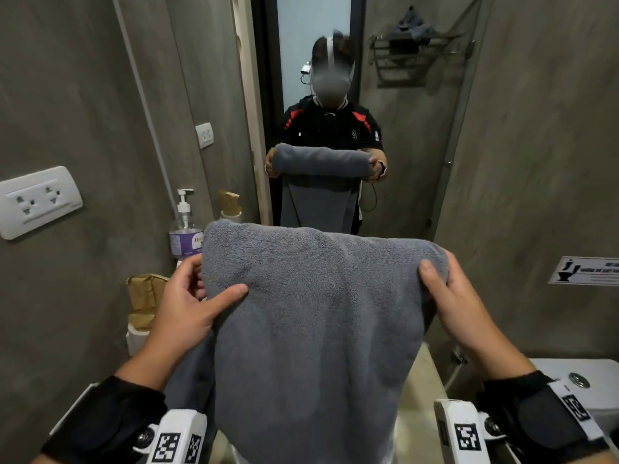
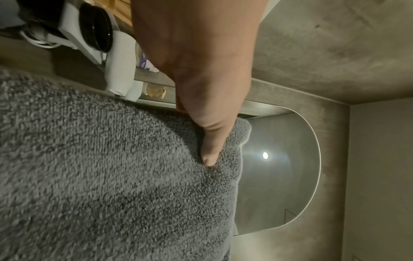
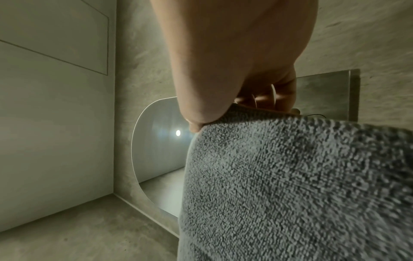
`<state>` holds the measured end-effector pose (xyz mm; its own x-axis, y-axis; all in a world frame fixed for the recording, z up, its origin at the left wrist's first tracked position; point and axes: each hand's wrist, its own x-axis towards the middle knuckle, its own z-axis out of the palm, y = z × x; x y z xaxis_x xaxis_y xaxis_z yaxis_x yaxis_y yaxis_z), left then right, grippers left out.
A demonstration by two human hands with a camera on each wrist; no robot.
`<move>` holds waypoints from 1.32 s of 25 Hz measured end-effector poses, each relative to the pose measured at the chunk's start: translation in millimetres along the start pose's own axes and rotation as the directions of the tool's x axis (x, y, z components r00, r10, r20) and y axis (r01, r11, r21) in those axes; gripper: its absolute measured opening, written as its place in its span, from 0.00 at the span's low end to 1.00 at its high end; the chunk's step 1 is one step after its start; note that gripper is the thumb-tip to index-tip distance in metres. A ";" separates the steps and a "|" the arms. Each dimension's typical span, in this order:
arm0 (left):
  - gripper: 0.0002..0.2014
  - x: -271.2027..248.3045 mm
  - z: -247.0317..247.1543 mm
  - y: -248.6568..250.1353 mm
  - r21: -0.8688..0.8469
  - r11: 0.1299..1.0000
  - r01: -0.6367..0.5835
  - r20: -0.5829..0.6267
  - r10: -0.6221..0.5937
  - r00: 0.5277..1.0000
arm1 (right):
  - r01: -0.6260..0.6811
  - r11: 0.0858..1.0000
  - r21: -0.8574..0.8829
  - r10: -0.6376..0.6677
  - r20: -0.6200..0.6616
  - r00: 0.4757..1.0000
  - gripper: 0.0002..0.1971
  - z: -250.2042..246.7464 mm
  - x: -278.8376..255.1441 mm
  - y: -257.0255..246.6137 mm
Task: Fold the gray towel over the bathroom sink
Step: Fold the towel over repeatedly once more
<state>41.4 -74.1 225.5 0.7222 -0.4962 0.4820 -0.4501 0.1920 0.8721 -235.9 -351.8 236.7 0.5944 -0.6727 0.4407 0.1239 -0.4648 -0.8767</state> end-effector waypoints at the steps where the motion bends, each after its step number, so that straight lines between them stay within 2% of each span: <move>1: 0.34 -1.8 -0.8 -1.9 -0.011 1.000 0.004 -0.009 -0.004 1.000 | 0.003 1.000 0.016 -0.004 0.050 0.999 0.29 -0.2 -3.0 3.1; 4: 0.39 -6.9 -2.6 -8.0 -0.024 1.000 0.018 0.014 -0.017 1.000 | 0.014 1.000 -0.020 -0.010 0.175 0.985 0.45 -3.2 -11.1 11.5; 6: 0.40 -9.3 -1.8 -10.6 -0.020 1.000 0.008 0.017 -0.008 1.000 | 0.022 1.000 -0.014 -0.019 0.217 0.976 0.47 -2.8 -13.4 12.6; 11: 0.34 -13.5 -2.1 -13.7 0.076 0.997 -0.017 -0.013 0.018 1.000 | 0.044 0.999 0.011 -0.045 0.265 0.963 0.45 0.0 -13.7 7.3; 16: 0.35 -13.6 -7.3 -15.0 0.185 0.982 -0.024 -0.069 0.037 0.997 | -0.061 0.994 0.094 0.043 0.181 0.983 0.33 4.4 -10.3 3.2; 20: 0.26 -10.1 -4.6 -10.1 -0.017 0.999 -0.031 -0.010 0.030 0.999 | -0.086 0.992 0.089 0.079 0.081 0.994 0.22 4.2 -4.3 3.8; 23: 0.21 -4.4 -0.7 -6.2 -0.027 0.998 -0.053 -0.028 0.052 0.998 | -0.103 0.991 0.082 0.107 -0.041 0.993 0.16 2.0 0.4 9.1; 26: 0.17 4.1 4.4 -0.7 -0.039 0.999 -0.032 -0.044 0.030 0.999 | -0.129 0.988 0.086 0.133 -0.050 0.990 0.12 1.5 4.9 14.3; 28: 0.16 8.8 5.8 3.2 -0.045 0.999 -0.015 -0.037 0.013 0.999 | -0.130 0.988 0.078 0.135 -0.052 0.990 0.13 1.9 6.9 14.0; 30: 0.19 11.4 4.4 6.3 -0.031 1.000 -0.005 0.003 0.005 1.000 | -0.137 0.986 0.096 0.144 -0.070 0.987 0.19 -0.4 8.8 11.4; 33: 0.33 8.6 0.1 10.4 0.019 1.000 0.012 0.102 -0.014 0.995 | -0.126 0.992 0.033 0.128 -0.067 0.990 0.29 -6.0 11.0 3.9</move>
<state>42.9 -76.5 238.6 0.6712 -0.5825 0.4584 -0.4514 0.1694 0.8761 -233.6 -364.5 239.3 0.5511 -0.7634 0.3369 0.0743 -0.3573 -0.9310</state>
